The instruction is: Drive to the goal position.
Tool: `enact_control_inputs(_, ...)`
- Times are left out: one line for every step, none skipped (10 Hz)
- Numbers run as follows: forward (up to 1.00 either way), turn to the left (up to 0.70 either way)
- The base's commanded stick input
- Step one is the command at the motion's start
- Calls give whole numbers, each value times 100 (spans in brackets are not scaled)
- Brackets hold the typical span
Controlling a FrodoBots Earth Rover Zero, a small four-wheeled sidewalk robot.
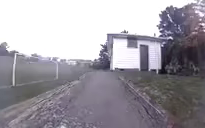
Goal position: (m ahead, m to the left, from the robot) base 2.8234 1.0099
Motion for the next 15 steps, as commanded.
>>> enact_control_inputs(70, -5)
enact_control_inputs(70, 0)
enact_control_inputs(70, 0)
enact_control_inputs(70, -2)
enact_control_inputs(70, -8)
enact_control_inputs(70, 0)
enact_control_inputs(70, 0)
enact_control_inputs(70, 0)
enact_control_inputs(70, -1)
enact_control_inputs(70, -3)
enact_control_inputs(70, -11)
enact_control_inputs(70, -11)
enact_control_inputs(70, -10)
enact_control_inputs(70, -12)
enact_control_inputs(70, -1)
